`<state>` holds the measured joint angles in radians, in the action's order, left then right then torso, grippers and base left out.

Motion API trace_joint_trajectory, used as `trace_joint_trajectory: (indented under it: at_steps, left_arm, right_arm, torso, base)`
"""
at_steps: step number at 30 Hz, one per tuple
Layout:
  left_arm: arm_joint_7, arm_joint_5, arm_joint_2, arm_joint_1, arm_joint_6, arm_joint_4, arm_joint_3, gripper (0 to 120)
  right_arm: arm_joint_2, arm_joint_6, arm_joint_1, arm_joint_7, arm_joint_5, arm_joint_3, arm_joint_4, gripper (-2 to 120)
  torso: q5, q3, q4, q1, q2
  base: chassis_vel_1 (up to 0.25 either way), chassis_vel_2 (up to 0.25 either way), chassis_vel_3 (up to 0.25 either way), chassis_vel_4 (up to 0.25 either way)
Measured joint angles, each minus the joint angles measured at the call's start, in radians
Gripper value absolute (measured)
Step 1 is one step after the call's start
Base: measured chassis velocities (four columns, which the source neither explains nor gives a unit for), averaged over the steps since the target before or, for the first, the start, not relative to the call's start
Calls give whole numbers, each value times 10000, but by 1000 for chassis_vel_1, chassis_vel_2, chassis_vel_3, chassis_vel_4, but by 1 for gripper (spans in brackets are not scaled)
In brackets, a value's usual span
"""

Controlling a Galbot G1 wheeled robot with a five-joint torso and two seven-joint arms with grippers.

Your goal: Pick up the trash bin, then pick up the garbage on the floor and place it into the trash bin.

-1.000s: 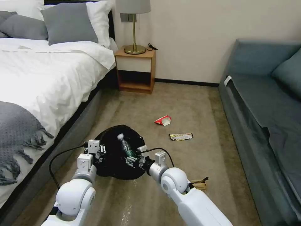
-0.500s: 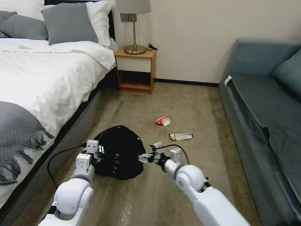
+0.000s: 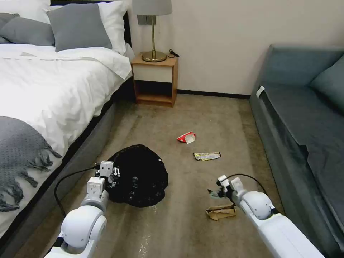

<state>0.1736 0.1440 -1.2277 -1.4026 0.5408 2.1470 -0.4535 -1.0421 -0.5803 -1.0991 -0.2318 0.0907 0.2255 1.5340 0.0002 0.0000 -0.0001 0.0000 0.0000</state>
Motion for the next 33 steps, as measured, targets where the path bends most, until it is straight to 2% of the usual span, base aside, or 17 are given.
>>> trace_joint_trajectory:
  at_steps: [12, 17, 23, 33]
  left_arm:
    - [-55, -53, 91, 199, 32, -236, 265, 5]
    - [-87, -50, 114, 223, 31, -301, 330, 5]
    - [-95, -59, 133, 263, -4, -396, 460, 5]
    - [-135, -89, 159, 278, -54, -465, 517, 5]
  right_arm:
    - [318, 673, -1157, -1335, -1543, 431, 447, 100]
    - [320, 889, -1332, -1551, -1946, 440, 413, 100]
    - [-54, 1381, -1266, -1738, -2817, 443, -349, 100]
    - [-332, 1876, -866, -1756, -3171, 586, -1360, 100]
  torso:
    - [-2, 0, 0, 0, 0]
    - [-3, 0, 1, 0, 0]
    - [-1, 0, 1, 0, 0]
    - [-2, 0, 2, 0, 0]
  base:
    - [0, 0, 0, 0]
    - [0, 0, 0, 0]
    - [0, 0, 0, 0]
    - [0, 0, 0, 0]
